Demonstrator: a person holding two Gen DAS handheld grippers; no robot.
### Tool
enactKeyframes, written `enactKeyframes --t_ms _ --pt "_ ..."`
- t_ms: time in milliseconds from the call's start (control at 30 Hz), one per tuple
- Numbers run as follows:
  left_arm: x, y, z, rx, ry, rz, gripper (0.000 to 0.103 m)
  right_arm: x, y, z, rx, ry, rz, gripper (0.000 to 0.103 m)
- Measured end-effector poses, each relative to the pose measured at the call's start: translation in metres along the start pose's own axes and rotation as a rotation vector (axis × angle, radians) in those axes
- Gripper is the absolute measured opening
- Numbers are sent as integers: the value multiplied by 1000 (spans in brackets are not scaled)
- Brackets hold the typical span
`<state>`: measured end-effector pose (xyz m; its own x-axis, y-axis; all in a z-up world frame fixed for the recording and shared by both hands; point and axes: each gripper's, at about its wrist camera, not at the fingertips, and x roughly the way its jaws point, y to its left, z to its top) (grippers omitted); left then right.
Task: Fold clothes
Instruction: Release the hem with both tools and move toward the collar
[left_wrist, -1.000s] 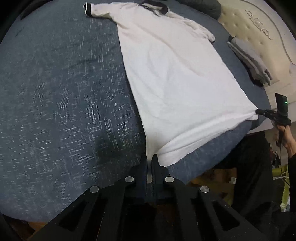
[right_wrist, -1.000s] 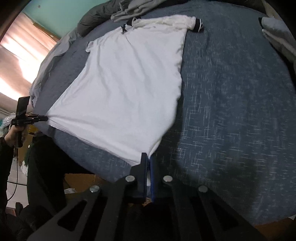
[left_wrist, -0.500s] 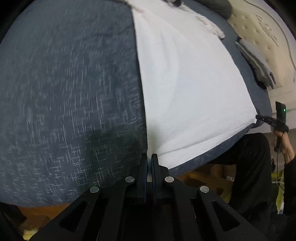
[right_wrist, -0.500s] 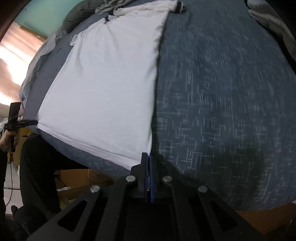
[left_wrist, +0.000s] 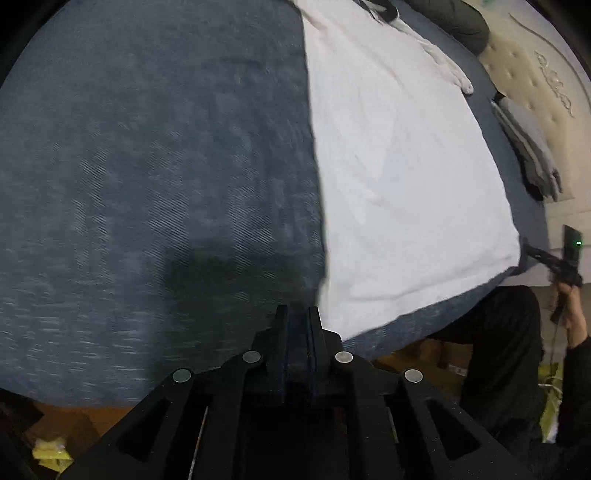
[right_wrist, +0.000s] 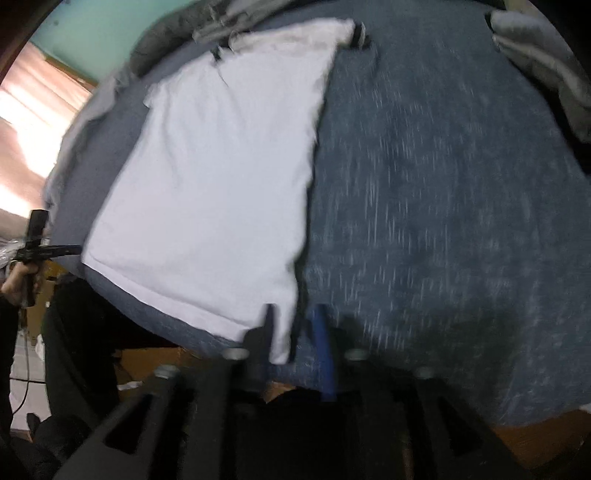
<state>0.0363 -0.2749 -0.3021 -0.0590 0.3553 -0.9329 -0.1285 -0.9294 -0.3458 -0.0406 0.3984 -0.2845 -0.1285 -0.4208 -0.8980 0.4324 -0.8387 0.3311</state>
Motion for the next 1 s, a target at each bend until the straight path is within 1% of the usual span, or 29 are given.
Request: enactKeyframes --t_ms 100,200,267,300,367,400,467,500,533,600,733,833,900,933,1000 --pt "-24 8 14 -9 -59 31 9 -15 -2 25 1 -53 8 42" --pt "-40 -2 30 -22 -137 38 9 -20 -2 59 -6 -110 -3 42" --pt "-50 7 55 -31 -186 26 9 -20 -3 82 -1 -145 -7 46" --pt "-44 -9 75 -36 -208 32 9 -18 -4 95 7 -162 -11 46" --pt "-40 -21 99 -53 -253 42 17 -11 -5 120 12 -184 -21 47" --pt "-42 -19 122 -60 -272 43 19 -7 -6 134 10 -189 -31 47" --pt "-44 -12 139 -84 -298 40 25 3 -7 159 6 -201 -45 48" --pt "-44 -8 146 -96 -311 39 26 9 -7 169 4 -208 -49 48" --pt "-42 -5 160 -107 -323 34 27 10 -9 174 4 -215 -52 48" --pt "-36 -3 184 -121 -340 35 27 17 -17 197 9 -239 -64 49" --pt "-23 0 239 -133 -352 45 27 30 -29 240 33 -283 -80 61" --pt "-12 1 280 -138 -356 52 28 45 -40 277 38 -290 -81 61" --pt "-5 2 305 -139 -362 55 30 54 -45 302 32 -294 -93 61" --pt "-2 2 316 -138 -366 55 33 59 -47 313 27 -293 -107 61" --pt "5 2 337 -131 -371 57 34 69 -50 333 13 -289 -130 61"
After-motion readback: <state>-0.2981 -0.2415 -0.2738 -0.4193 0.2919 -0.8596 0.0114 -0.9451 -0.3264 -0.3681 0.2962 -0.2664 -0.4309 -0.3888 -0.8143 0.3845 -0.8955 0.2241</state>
